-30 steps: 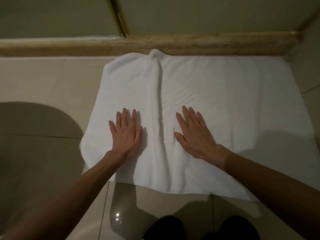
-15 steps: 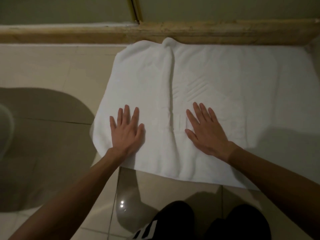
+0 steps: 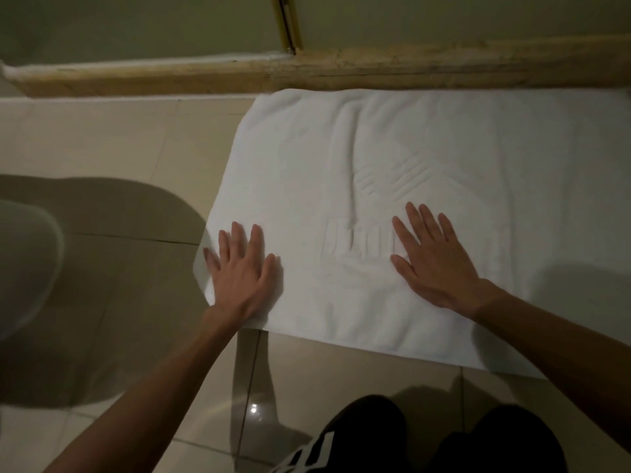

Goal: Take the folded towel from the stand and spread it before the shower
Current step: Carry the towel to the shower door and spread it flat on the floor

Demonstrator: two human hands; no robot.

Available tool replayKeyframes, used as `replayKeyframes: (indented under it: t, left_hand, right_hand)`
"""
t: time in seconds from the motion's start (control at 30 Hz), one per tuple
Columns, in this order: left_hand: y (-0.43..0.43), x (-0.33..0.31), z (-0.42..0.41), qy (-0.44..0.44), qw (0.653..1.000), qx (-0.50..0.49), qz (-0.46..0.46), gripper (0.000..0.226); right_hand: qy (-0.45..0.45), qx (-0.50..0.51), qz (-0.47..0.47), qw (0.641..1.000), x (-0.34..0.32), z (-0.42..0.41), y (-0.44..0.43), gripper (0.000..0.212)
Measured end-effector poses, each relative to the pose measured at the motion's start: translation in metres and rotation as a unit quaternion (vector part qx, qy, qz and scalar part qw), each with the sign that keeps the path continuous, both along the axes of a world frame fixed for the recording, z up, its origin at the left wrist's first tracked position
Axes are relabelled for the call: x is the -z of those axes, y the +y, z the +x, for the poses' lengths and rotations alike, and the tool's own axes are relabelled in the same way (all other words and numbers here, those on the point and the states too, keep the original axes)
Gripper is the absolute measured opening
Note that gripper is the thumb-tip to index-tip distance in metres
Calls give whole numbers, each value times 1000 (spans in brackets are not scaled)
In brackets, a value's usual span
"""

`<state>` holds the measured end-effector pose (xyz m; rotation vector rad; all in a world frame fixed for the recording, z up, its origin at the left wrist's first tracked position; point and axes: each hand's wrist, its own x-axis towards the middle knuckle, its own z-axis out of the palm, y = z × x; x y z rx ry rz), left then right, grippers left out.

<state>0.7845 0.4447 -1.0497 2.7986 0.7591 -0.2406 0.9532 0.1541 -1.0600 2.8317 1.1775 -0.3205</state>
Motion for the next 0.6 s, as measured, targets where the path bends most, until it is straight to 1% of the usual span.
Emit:
replayKeyframes:
  t: [0.13,0.33,0.43,0.5,0.57,0.6]
  left_hand:
    - [15,-1,-17,31,999,-22,4,74]
    - [18,3,-25,11,1000,-15,-12,72]
    - [19,-2,-24,-21,999,-28,-29,74]
    - [26,-9,-28,-72,994,-59,-53,64]
    - [32,-18,-37,-138,980,-99,-106,52]
    - [35,-21,-43,-156,972,-122,-126,47]
  right_hand:
    - [1,2,2,1000,0,0,0,72]
    - [3,3,-3,1000,0,0,0,72]
    - [9,3,1,1000,0,0,0,74]
    - [9,3,3,1000,0,0,0,75]
    - [9,3,3,1000,0,0,0,77]
    - [10,5,2,1000,0,0,1,78]
